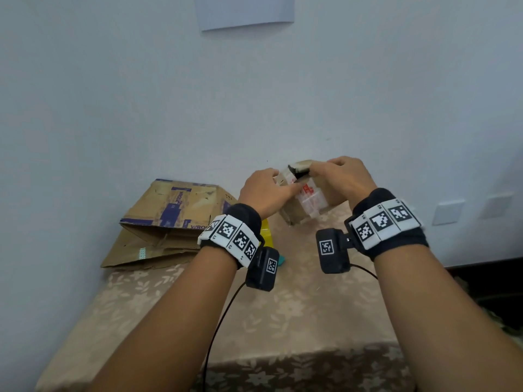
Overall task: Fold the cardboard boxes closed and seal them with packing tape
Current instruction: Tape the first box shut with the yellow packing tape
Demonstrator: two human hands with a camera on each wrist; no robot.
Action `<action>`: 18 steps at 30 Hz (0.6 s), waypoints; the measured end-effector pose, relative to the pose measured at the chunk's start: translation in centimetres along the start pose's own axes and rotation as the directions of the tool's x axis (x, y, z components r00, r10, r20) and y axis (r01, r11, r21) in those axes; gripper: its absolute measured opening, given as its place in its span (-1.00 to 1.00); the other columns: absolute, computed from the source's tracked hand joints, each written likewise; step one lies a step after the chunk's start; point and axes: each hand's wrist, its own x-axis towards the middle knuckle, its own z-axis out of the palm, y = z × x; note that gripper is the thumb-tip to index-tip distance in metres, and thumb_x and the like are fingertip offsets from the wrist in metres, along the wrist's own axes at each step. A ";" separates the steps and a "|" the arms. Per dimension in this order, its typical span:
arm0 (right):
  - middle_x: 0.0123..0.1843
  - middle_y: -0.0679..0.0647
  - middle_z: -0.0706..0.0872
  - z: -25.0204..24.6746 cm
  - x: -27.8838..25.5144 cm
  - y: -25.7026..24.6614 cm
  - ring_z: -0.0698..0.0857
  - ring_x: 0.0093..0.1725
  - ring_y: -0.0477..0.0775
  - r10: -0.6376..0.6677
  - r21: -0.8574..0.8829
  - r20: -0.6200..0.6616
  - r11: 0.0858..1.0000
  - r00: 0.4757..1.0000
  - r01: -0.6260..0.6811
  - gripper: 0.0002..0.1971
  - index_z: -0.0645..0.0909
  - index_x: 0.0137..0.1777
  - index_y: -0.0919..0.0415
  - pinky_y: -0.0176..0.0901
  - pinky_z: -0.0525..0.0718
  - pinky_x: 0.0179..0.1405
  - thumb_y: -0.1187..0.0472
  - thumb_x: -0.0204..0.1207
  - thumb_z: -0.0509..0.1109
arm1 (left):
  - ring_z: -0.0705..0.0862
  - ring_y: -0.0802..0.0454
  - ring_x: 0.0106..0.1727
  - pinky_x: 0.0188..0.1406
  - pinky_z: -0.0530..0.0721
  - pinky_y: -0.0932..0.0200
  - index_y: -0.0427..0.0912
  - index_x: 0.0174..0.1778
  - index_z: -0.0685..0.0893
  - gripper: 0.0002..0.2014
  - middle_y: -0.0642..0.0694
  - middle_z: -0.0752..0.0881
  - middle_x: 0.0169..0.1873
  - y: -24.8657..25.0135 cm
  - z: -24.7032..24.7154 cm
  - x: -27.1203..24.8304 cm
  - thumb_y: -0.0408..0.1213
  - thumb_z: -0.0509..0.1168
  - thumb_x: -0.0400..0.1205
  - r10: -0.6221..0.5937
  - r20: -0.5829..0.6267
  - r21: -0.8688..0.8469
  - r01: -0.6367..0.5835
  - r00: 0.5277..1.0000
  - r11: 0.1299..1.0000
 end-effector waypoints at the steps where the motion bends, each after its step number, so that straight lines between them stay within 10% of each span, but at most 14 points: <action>1: 0.00 0.00 0.77 -0.2 0.3 0.3 0.73 0.06 0.08 -0.016 -0.009 0.007 1.000 1.000 0.016 -0.65 0.71 -0.06 0.06 0.05 0.74 0.16 -0.17 0.34 0.62 | 0.63 -0.13 0.38 0.38 0.61 -0.06 -0.23 0.60 0.49 -0.29 -0.10 0.64 0.35 0.1 0.0 -0.1 0.17 0.37 0.66 -0.005 -0.008 0.024 0.005 1.000 1.000; 6: 0.24 0.19 0.70 -0.7 1.2 1.7 0.70 0.15 0.25 0.045 -0.077 -0.029 0.996 0.999 -0.047 -0.37 0.63 0.34 0.27 0.11 0.69 0.16 -0.31 0.62 0.36 | 0.66 -0.15 0.20 0.24 0.69 -0.09 -0.13 0.61 0.40 -0.45 -0.06 0.63 0.31 0.4 -0.1 -0.4 -0.08 0.21 0.68 -0.101 0.002 -0.061 0.101 0.995 0.993; 13: 0.55 0.25 0.54 0.0 1.3 2.9 0.57 0.45 0.30 0.042 -0.122 0.000 0.992 0.999 -0.042 -0.52 0.44 0.61 0.17 0.06 0.53 0.35 0.22 0.69 0.27 | 0.70 -0.25 0.24 0.02 0.85 -0.27 0.02 0.65 0.27 -0.24 -0.22 0.65 0.24 0.3 -0.1 -0.2 -0.37 0.22 0.45 -0.212 0.147 -0.307 0.248 0.966 0.919; 18: 0.52 0.18 0.59 1.2 1.6 3.9 0.60 0.46 0.26 0.005 -0.081 -0.061 0.997 0.998 -0.010 -0.44 0.49 0.57 0.07 0.10 0.59 0.41 0.06 0.59 0.52 | 0.75 -0.24 0.09 0.08 0.81 -0.37 -0.11 -0.01 0.41 -0.87 -0.08 0.56 -0.05 1.0 -0.3 -0.9 -0.40 0.22 0.67 -0.241 0.243 -0.441 0.329 0.939 0.835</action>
